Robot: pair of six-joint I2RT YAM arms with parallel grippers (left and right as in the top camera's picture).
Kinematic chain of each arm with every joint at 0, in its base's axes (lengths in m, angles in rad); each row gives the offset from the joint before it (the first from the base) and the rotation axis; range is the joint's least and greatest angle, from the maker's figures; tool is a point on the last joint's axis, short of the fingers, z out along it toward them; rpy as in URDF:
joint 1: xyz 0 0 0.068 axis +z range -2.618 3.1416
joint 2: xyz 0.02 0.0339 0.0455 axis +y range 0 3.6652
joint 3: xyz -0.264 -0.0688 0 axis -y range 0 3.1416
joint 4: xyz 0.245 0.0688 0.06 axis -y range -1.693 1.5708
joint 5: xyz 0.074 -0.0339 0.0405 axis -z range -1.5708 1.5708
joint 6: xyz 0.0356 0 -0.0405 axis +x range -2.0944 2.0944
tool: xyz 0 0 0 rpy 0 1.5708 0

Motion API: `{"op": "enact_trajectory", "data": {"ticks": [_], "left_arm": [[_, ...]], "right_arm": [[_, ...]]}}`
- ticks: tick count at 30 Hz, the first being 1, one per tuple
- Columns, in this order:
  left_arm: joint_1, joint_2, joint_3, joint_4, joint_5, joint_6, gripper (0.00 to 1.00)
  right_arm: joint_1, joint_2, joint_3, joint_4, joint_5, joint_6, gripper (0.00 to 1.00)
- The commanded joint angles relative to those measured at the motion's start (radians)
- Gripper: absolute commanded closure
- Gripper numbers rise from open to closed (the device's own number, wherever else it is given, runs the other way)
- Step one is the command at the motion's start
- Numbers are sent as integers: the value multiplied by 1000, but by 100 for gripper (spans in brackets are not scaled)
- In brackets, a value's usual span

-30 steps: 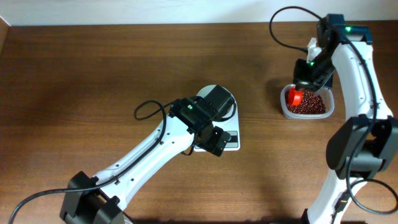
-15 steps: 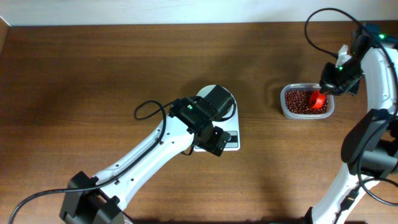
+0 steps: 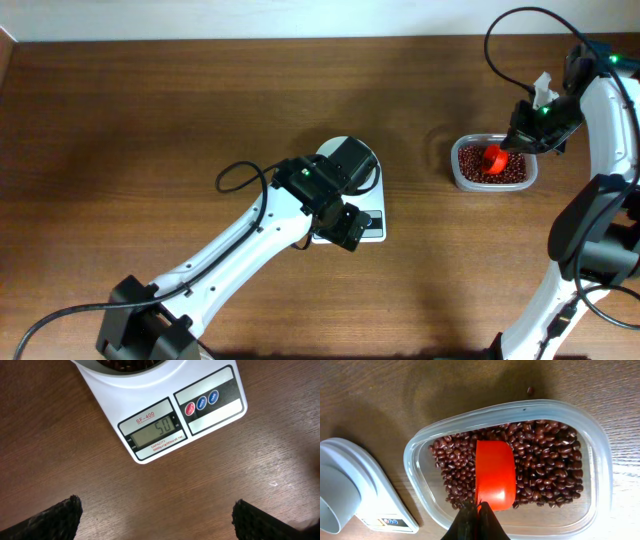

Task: Scoop item into bowl and weigh 50g on scale
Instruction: 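Open the right gripper to release the scoop and lift away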

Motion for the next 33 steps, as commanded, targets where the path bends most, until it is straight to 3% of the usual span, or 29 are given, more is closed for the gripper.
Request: {"op": "enact_trajectory", "data": {"ticks": [1, 9, 11, 17, 22, 25, 29, 33], "left_arm": [[3, 3, 11, -2, -8, 9, 1], [3, 3, 11, -2, -8, 9, 1], [3, 3, 11, -2, -8, 9, 1], [3, 3, 11, -2, -8, 9, 1], [3, 3, 11, -2, -8, 9, 1], [3, 3, 11, -2, -8, 9, 1], [3, 3, 11, -2, -8, 9, 1], [3, 3, 11, -2, -8, 9, 1]], "right_arm": [[1, 14, -14, -3, -29, -45, 96], [-1, 14, -93, 41, -185, -142, 96], [-10, 14, -93, 46, -173, -142, 80], [-63, 14, -93, 77, -125, -142, 56], [-79, 14, -93, 124, -124, -143, 12], [-79, 14, -93, 164, -125, -142, 6], [-79, 14, -93, 281, -123, -143, 5], [-77, 14, -93, 402, 10, -142, 5]]}}
